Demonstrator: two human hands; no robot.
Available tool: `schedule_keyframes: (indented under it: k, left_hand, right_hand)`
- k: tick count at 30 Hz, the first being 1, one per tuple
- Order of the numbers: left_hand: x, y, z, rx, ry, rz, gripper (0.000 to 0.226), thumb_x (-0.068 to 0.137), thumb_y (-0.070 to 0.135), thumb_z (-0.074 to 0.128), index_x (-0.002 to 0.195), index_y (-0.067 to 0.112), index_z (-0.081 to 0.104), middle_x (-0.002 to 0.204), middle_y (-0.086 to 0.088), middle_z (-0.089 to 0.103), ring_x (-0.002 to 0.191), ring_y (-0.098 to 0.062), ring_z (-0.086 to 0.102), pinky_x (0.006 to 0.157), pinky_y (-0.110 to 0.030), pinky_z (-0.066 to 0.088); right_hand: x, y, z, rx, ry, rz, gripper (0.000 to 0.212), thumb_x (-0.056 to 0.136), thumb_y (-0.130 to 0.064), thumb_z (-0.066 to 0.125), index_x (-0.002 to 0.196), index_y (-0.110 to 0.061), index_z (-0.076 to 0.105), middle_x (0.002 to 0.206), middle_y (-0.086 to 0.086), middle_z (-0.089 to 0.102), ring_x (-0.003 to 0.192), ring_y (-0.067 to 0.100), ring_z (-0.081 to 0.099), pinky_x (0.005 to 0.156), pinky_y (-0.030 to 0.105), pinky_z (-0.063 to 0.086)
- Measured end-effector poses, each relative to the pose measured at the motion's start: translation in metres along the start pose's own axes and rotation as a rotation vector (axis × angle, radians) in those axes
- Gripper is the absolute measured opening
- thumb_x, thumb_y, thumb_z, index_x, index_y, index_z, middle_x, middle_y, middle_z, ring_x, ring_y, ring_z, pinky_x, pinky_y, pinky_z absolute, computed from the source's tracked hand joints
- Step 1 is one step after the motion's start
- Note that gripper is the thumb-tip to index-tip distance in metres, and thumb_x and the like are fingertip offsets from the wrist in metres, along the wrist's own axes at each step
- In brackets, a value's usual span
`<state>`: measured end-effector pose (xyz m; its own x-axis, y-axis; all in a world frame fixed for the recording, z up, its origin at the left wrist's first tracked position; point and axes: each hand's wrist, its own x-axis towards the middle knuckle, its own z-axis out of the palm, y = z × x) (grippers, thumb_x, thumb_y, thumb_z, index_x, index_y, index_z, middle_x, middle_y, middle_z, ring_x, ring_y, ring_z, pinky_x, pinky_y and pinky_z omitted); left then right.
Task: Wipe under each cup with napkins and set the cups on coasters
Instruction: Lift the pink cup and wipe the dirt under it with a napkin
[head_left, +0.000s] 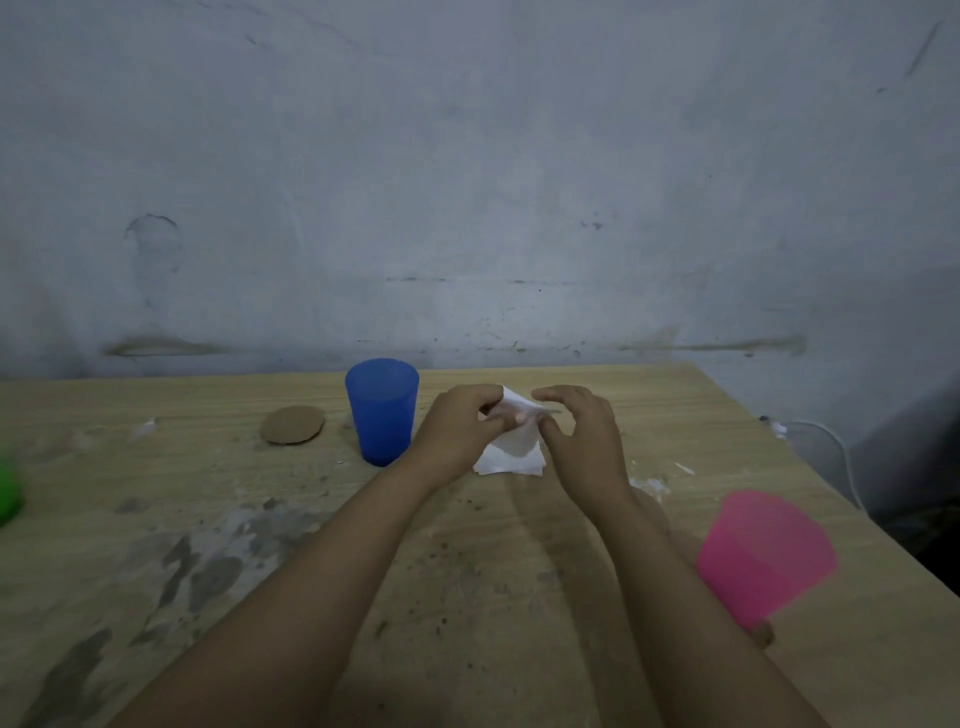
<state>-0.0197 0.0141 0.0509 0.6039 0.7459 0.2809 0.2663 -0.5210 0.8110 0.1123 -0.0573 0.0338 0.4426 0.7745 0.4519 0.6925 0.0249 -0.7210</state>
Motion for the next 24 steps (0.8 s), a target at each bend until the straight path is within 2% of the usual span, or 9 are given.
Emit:
schedule_keyframes:
  k: [2, 4, 7, 10, 12, 15, 19, 21, 24]
  left_hand:
    - [-0.009, 0.008, -0.009, -0.045, 0.0, 0.003, 0.035, 0.088, 0.021, 0.065, 0.061, 0.015, 0.044, 0.061, 0.003, 0.043, 0.062, -0.012, 0.04, 0.056, -0.022, 0.028]
    - [-0.022, 0.018, -0.018, -0.08, 0.03, 0.001, 0.026, 0.086, 0.02, 0.068, 0.064, 0.022, 0.053, 0.064, 0.009, 0.053, 0.062, -0.006, 0.048, 0.054, -0.012, 0.035]
    - [-0.044, 0.032, -0.027, -0.089, 0.156, -0.002, 0.008, 0.082, 0.023, 0.071, 0.082, 0.022, 0.063, 0.086, 0.008, 0.062, 0.081, -0.008, 0.055, 0.061, -0.009, 0.038]
    - [-0.069, 0.047, -0.034, -0.082, 0.246, 0.003, 0.014, 0.082, 0.025, 0.071, 0.091, 0.019, 0.063, 0.108, 0.007, 0.055, 0.099, -0.005, 0.051, 0.073, -0.004, 0.035]
    - [-0.086, 0.058, -0.036, -0.125, 0.183, 0.013, 0.024, 0.083, 0.027, 0.07, 0.103, 0.021, 0.059, 0.116, 0.014, 0.054, 0.108, 0.0, 0.049, 0.078, 0.001, 0.033]
    - [-0.108, 0.072, -0.032, -0.19, 0.025, 0.008, 0.04, 0.084, 0.029, 0.068, 0.121, 0.028, 0.051, 0.124, 0.017, 0.055, 0.116, 0.005, 0.048, 0.088, -0.007, 0.037]
    - [-0.131, 0.091, -0.018, -0.244, -0.064, 0.01, 0.033, 0.087, 0.021, 0.066, 0.119, 0.022, 0.058, 0.116, 0.005, 0.066, 0.107, -0.01, 0.062, 0.093, -0.03, 0.052]
    - [-0.14, 0.098, -0.009, -0.251, -0.059, 0.029, 0.024, 0.087, 0.019, 0.065, 0.111, 0.02, 0.063, 0.106, 0.005, 0.069, 0.098, -0.009, 0.065, 0.085, -0.024, 0.054]
    - [-0.15, 0.109, 0.014, -0.324, -0.074, 0.019, 0.013, 0.087, 0.016, 0.065, 0.1, 0.018, 0.066, 0.095, 0.007, 0.071, 0.085, -0.002, 0.066, 0.074, -0.017, 0.053]
  right_hand:
    - [-0.004, -0.012, -0.009, 0.001, -0.009, -0.005, 0.017, 0.086, -0.008, 0.057, 0.097, -0.015, 0.068, 0.097, -0.009, 0.061, 0.101, 0.012, 0.049, 0.08, 0.019, 0.033]
    - [-0.012, -0.025, -0.018, 0.036, -0.011, 0.019, 0.014, 0.087, -0.01, 0.056, 0.092, -0.014, 0.068, 0.092, -0.009, 0.063, 0.09, 0.009, 0.053, 0.072, 0.012, 0.036]
    - [-0.029, -0.047, -0.033, 0.126, -0.004, 0.033, 0.014, 0.085, -0.01, 0.056, 0.08, -0.019, 0.065, 0.081, -0.009, 0.065, 0.074, -0.001, 0.054, 0.062, 0.006, 0.036]
    - [-0.05, -0.07, -0.051, 0.151, -0.039, 0.035, 0.015, 0.081, -0.009, 0.058, 0.068, -0.016, 0.059, 0.066, -0.006, 0.057, 0.056, 0.001, 0.045, 0.05, 0.011, 0.033]
    - [-0.065, -0.081, -0.063, 0.14, -0.077, 0.028, 0.015, 0.08, -0.009, 0.058, 0.066, -0.011, 0.055, 0.063, -0.002, 0.052, 0.053, 0.003, 0.04, 0.046, 0.012, 0.031]
    - [-0.091, -0.094, -0.081, 0.205, -0.127, 0.048, 0.019, 0.079, -0.006, 0.057, 0.061, -0.013, 0.052, 0.06, -0.002, 0.047, 0.049, 0.005, 0.036, 0.046, 0.018, 0.029]
    - [-0.125, -0.097, -0.102, 0.323, -0.106, 0.077, 0.014, 0.079, -0.006, 0.061, 0.066, -0.006, 0.056, 0.062, 0.006, 0.053, 0.058, 0.015, 0.045, 0.054, 0.031, 0.035]
    - [-0.141, -0.094, -0.109, 0.425, -0.073, 0.108, 0.012, 0.077, -0.014, 0.063, 0.074, -0.004, 0.058, 0.068, 0.01, 0.059, 0.064, 0.019, 0.054, 0.058, 0.036, 0.043]
    - [-0.169, -0.083, -0.117, 0.572, -0.013, 0.19, 0.016, 0.078, -0.016, 0.069, 0.091, -0.01, 0.062, 0.083, 0.005, 0.067, 0.077, 0.017, 0.064, 0.062, 0.029, 0.052]
